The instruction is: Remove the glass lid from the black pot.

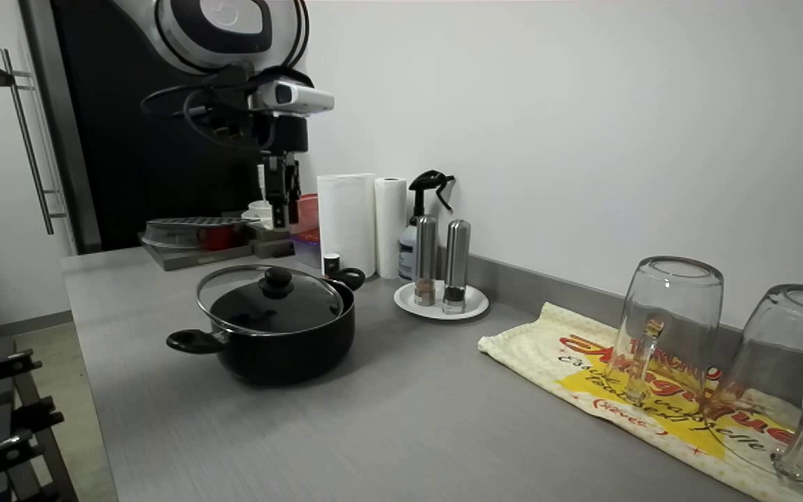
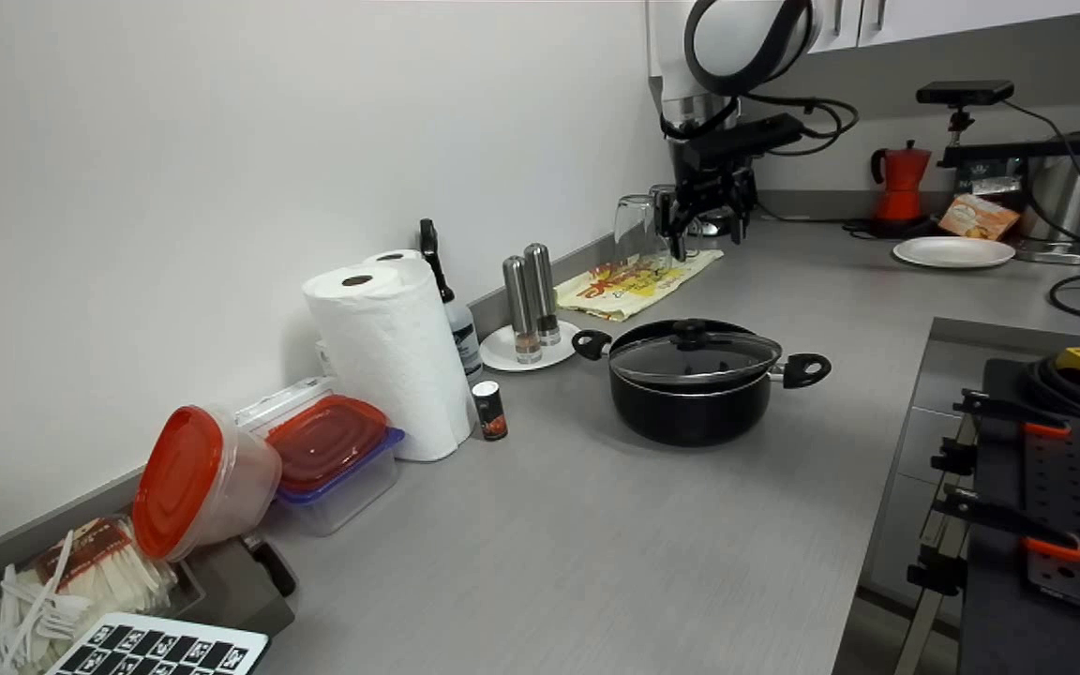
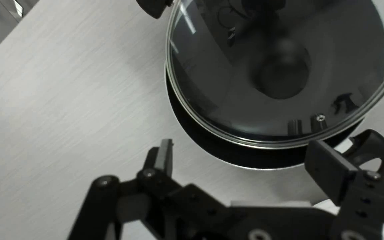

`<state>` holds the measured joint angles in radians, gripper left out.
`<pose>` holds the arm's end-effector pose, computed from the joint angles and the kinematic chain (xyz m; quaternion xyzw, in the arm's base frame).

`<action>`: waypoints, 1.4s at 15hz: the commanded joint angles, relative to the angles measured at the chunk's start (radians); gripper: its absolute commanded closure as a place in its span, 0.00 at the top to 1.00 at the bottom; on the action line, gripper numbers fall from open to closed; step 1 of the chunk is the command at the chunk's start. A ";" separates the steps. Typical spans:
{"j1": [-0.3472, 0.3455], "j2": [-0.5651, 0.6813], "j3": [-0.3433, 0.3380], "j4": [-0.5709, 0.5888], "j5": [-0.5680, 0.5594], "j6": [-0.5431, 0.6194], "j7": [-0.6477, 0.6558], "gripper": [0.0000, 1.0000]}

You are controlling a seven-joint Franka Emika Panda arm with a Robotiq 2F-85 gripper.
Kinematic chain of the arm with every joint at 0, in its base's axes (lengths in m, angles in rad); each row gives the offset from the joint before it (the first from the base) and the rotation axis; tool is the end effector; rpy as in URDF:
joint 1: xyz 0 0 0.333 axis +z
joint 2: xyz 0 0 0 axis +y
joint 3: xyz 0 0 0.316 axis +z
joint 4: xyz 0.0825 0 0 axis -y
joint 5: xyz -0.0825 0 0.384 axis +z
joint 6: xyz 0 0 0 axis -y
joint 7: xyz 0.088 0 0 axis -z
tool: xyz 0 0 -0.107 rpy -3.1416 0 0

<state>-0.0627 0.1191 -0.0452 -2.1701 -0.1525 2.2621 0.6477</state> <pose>0.5445 -0.0628 0.3373 0.9448 -0.3217 0.0031 0.0621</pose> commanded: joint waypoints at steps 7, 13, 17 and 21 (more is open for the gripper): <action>0.071 0.093 0.006 0.017 0.045 -0.019 0.017 1.00; 0.092 0.167 0.000 0.086 0.111 -0.028 0.020 1.00; 0.094 0.222 -0.013 0.129 0.116 -0.018 0.022 1.00; 0.095 0.274 -0.023 0.191 0.136 -0.032 0.024 1.00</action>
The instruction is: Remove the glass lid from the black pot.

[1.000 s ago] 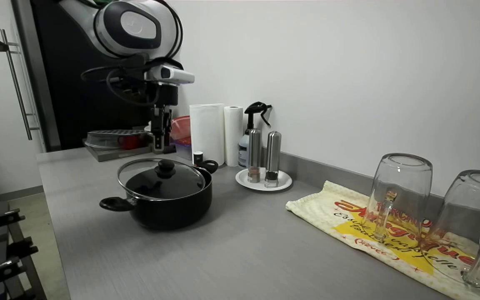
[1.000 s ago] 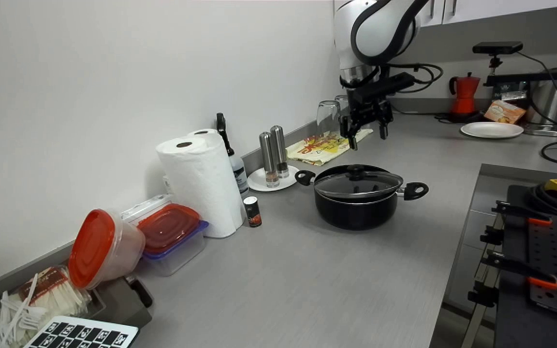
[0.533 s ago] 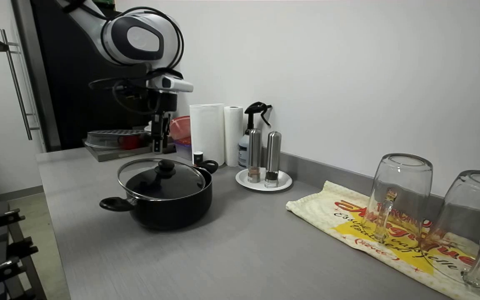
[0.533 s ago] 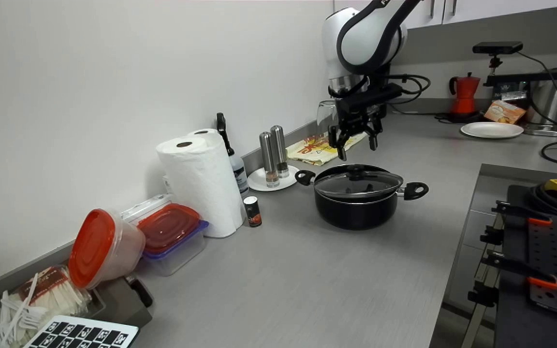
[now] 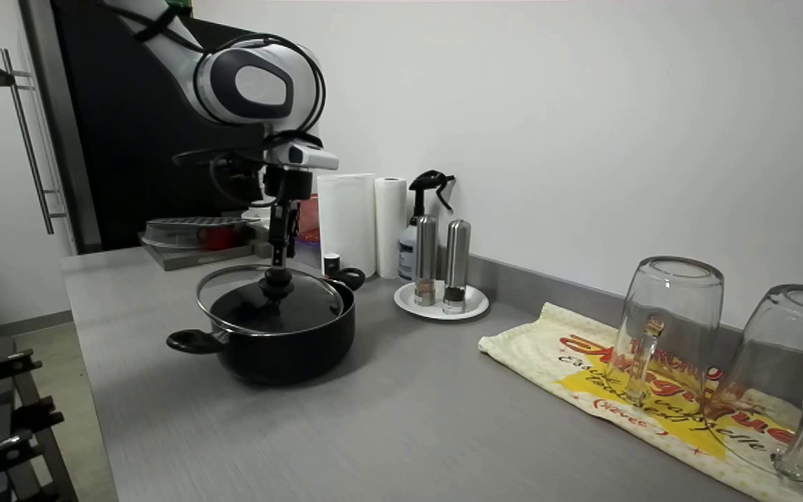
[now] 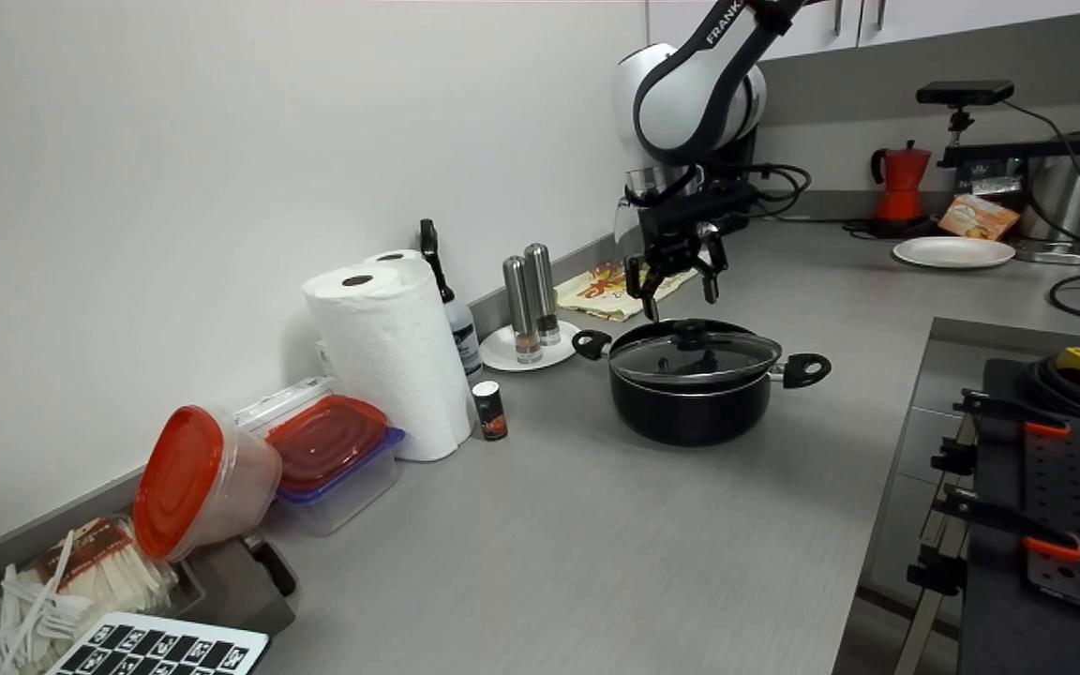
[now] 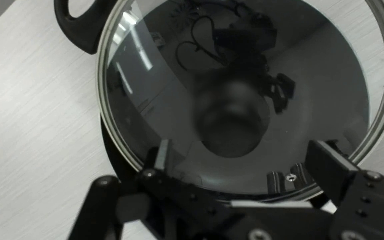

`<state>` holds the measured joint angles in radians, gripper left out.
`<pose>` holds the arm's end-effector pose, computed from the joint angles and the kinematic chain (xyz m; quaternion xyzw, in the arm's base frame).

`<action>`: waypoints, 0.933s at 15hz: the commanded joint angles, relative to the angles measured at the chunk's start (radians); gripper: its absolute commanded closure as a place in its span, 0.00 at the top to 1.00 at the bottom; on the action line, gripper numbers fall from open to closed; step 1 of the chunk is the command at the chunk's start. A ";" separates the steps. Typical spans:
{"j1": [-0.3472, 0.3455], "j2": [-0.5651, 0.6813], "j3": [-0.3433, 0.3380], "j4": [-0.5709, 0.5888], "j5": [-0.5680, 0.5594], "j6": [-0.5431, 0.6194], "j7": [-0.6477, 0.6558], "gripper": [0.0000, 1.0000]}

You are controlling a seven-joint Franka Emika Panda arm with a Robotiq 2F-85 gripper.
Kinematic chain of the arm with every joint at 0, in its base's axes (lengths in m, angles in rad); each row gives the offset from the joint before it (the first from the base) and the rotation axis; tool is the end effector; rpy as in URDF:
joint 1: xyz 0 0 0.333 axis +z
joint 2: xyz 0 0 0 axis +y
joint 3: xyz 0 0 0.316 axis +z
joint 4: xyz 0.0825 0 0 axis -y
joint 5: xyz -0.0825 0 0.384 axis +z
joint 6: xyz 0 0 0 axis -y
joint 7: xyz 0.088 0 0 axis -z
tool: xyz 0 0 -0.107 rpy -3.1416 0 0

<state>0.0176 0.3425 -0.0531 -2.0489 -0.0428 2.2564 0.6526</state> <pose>0.5785 -0.0212 0.2607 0.9441 -0.3217 -0.0567 0.0439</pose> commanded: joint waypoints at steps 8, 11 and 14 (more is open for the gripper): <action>0.014 0.098 -0.050 0.124 0.017 -0.065 0.028 1.00; 0.010 0.085 -0.053 0.132 0.025 -0.122 0.020 1.00; 0.009 0.075 -0.049 0.135 0.030 -0.172 0.013 1.00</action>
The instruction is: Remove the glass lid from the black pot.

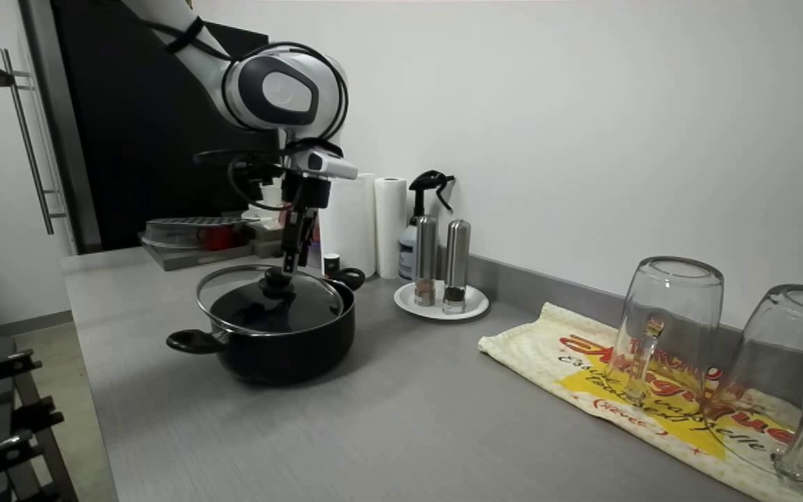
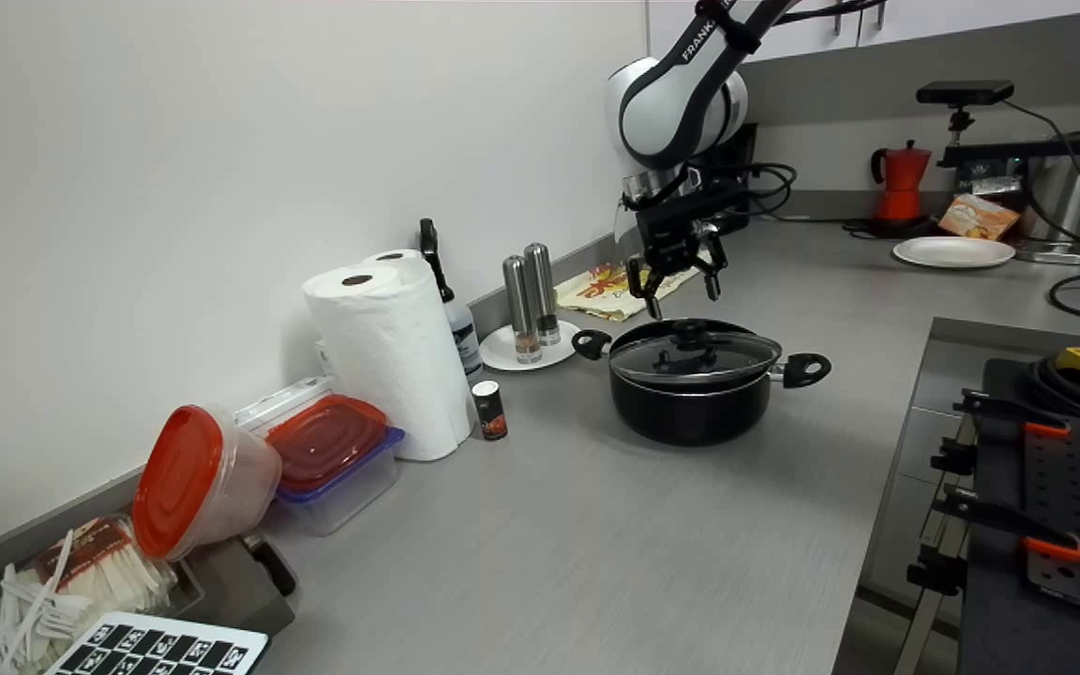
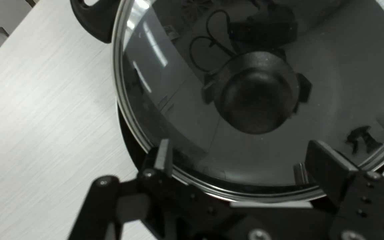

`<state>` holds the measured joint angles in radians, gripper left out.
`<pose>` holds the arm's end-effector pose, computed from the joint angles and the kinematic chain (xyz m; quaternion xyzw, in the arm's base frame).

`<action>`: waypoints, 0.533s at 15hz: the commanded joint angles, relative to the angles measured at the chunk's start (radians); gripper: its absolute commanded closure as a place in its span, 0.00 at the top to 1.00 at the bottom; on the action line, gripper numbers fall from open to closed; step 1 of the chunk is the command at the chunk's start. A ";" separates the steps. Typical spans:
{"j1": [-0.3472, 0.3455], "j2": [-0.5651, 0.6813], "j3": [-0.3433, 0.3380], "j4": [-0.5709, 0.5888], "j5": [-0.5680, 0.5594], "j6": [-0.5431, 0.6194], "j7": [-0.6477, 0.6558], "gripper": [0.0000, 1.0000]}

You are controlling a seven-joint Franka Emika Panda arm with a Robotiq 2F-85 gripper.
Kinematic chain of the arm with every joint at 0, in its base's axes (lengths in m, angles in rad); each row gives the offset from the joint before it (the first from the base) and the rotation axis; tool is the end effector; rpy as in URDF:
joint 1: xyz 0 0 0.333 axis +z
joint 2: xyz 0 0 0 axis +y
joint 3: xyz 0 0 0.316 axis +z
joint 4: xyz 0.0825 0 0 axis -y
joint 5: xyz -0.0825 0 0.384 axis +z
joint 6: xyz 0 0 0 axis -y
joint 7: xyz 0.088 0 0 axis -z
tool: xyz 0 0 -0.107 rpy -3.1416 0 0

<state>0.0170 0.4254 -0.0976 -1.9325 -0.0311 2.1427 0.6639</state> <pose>0.5965 -0.0476 0.2509 0.9300 -0.3503 -0.0927 0.0618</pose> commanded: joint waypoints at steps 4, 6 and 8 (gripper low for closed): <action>0.011 -0.002 -0.003 0.019 0.015 -0.092 0.005 1.00; 0.011 -0.002 -0.003 0.012 0.014 -0.103 0.004 1.00; 0.011 -0.002 -0.003 0.005 0.013 -0.114 0.004 1.00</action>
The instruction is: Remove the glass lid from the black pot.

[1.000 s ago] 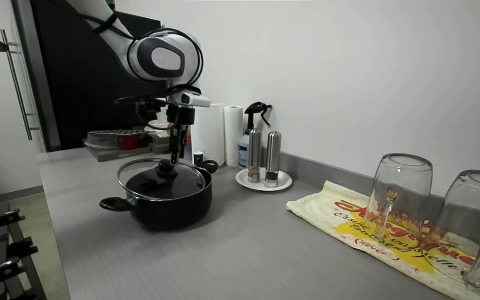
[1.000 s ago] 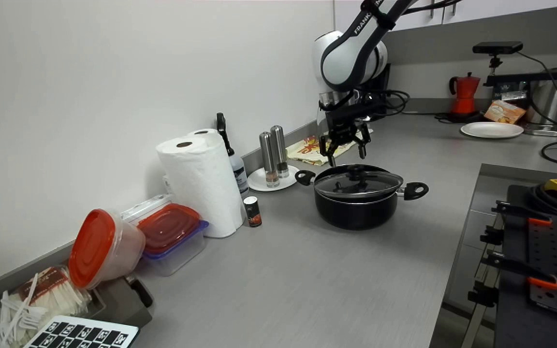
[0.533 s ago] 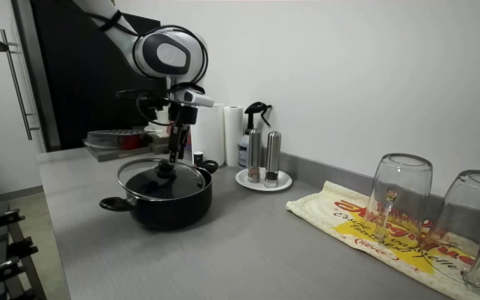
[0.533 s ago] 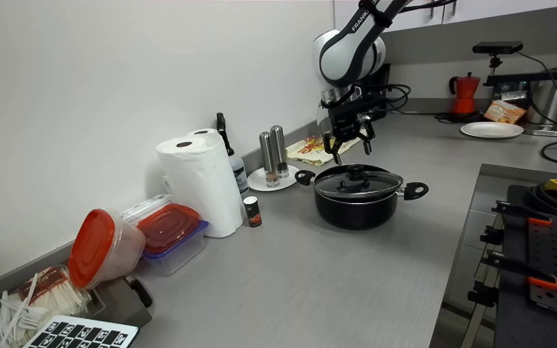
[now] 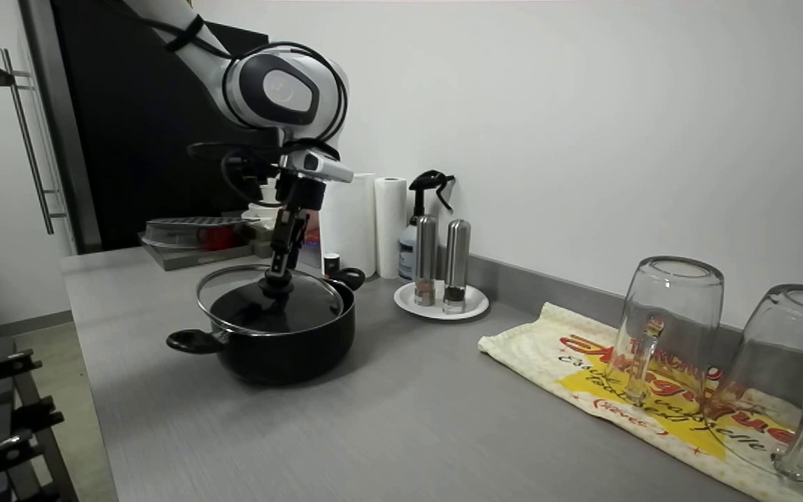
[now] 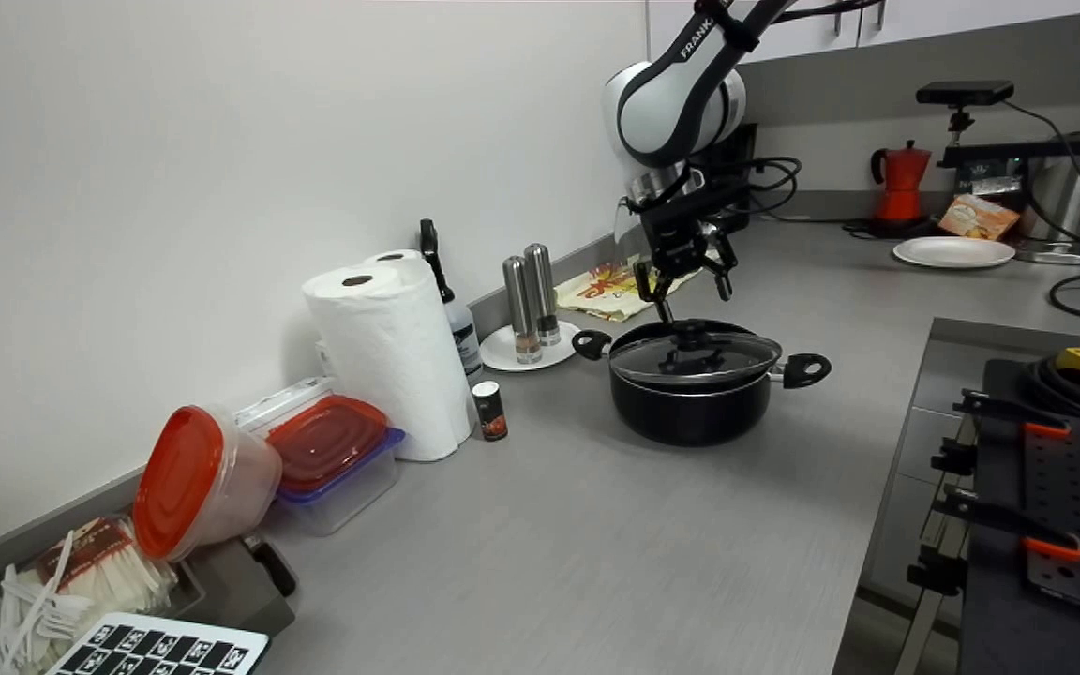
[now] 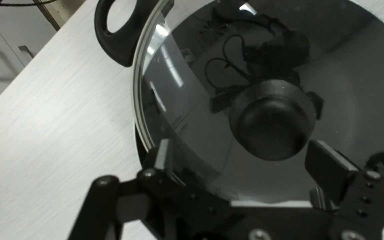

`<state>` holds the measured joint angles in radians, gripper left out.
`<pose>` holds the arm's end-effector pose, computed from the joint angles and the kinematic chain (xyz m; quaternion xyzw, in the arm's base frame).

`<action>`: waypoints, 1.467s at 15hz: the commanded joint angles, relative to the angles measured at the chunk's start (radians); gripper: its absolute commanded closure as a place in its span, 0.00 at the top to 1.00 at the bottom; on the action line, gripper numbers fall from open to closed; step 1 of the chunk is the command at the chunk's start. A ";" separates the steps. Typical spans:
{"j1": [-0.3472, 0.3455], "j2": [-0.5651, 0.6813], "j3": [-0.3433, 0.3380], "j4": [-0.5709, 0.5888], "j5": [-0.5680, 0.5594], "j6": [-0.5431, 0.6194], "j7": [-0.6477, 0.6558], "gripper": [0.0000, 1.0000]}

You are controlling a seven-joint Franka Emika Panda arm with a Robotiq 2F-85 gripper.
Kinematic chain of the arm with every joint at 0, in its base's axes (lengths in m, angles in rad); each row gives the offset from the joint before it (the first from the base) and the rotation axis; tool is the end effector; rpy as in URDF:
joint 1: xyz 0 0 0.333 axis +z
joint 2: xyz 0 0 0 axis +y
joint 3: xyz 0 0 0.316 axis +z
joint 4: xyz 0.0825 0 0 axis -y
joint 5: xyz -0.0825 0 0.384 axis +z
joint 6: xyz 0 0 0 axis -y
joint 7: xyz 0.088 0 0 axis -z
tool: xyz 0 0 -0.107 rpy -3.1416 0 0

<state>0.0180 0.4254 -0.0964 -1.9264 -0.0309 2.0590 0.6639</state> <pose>0.5881 -0.0462 0.2484 0.9253 -0.3489 -0.1294 0.0732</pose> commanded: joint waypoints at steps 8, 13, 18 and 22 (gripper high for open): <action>0.013 0.003 0.009 -0.002 0.038 -0.037 0.007 1.00; 0.015 0.008 0.015 -0.010 0.054 -0.045 0.005 1.00; 0.010 0.009 0.018 -0.010 0.074 -0.041 -0.010 0.50; 0.010 0.007 0.019 -0.005 0.082 -0.045 -0.010 0.22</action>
<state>0.0248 0.4342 -0.0741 -1.9316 0.0280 2.0291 0.6638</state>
